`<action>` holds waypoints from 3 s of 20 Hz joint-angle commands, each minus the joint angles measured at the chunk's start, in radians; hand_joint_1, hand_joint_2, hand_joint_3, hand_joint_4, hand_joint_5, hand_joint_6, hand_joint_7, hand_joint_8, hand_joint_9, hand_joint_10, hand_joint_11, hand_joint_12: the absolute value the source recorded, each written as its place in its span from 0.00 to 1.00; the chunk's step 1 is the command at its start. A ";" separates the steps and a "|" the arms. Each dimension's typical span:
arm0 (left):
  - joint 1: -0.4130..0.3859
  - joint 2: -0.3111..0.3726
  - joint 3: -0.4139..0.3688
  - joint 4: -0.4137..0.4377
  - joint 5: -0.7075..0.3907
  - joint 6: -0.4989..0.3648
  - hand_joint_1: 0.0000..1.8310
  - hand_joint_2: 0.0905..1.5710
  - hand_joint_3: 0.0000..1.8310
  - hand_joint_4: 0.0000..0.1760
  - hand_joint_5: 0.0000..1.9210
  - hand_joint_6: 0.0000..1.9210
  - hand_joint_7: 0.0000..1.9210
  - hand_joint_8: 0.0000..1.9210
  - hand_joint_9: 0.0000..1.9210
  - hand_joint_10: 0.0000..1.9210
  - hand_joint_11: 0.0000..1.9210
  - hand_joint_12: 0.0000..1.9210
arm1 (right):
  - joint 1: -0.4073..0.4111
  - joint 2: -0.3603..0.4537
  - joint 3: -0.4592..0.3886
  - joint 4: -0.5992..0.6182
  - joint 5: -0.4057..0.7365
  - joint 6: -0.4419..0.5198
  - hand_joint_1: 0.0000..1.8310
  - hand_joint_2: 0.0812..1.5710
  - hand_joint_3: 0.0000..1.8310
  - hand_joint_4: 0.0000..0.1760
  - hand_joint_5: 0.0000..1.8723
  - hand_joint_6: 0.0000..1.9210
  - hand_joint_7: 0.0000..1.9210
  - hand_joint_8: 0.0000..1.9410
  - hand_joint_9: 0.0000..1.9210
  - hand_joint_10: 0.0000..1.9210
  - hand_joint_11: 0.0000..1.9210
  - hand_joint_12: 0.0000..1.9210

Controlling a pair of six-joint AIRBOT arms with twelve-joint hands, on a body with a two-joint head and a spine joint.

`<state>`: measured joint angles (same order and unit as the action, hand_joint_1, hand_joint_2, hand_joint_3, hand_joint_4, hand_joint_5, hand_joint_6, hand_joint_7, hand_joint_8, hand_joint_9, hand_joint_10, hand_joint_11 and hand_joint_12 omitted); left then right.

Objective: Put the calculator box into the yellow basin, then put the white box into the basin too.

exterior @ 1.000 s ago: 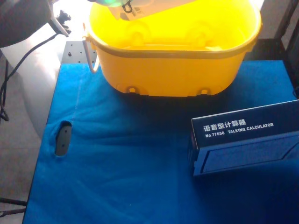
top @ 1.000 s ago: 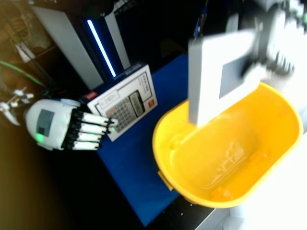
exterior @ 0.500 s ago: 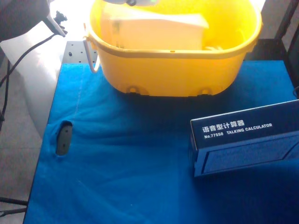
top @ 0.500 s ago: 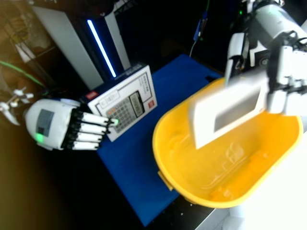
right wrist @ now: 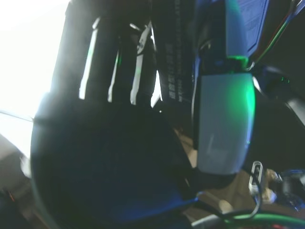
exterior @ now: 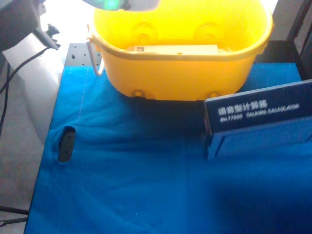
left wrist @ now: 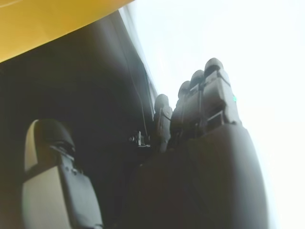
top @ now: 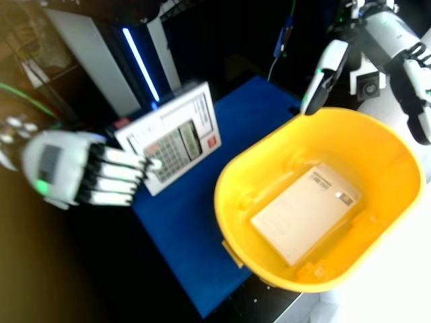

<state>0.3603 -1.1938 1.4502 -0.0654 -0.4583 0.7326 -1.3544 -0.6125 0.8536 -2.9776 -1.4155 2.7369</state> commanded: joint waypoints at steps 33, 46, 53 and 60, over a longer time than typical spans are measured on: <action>0.126 -0.081 0.044 -0.176 -0.179 0.064 0.39 0.53 0.00 0.00 0.23 0.01 0.04 0.00 0.00 0.00 0.00 0.00 | 0.224 0.044 0.219 0.264 -0.163 -0.060 0.76 0.68 0.00 0.00 0.50 0.46 0.53 0.50 0.51 0.62 0.41 1.00; 0.184 0.031 -0.072 -0.208 -0.305 0.071 0.43 0.55 0.00 0.00 0.24 0.01 0.06 0.01 0.00 0.00 0.02 0.01 | 0.844 -0.234 0.385 -0.034 0.404 -0.233 0.76 0.68 0.00 0.00 0.51 0.44 0.55 0.50 0.51 0.61 0.41 1.00; 0.143 0.180 -0.234 -0.136 -0.487 0.114 0.40 0.58 0.00 0.12 0.22 0.00 0.02 0.00 0.00 0.00 0.01 0.00 | 0.856 -0.291 0.420 -0.034 0.450 -0.233 0.76 0.68 0.00 0.00 0.50 0.46 0.53 0.50 0.51 0.62 0.41 1.00; 0.112 0.292 -0.345 -0.089 -0.634 0.169 0.39 0.59 0.00 0.07 0.25 0.00 0.10 0.00 0.03 0.00 0.00 0.47 | 0.855 -0.342 0.438 -0.034 0.473 -0.233 0.76 0.68 0.00 0.00 0.51 0.45 0.53 0.51 0.51 0.62 0.41 1.00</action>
<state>0.4870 -0.9012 1.1061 -0.1577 -0.9691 0.9001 -0.5194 -0.9585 1.2877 -2.9780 -0.8253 2.4962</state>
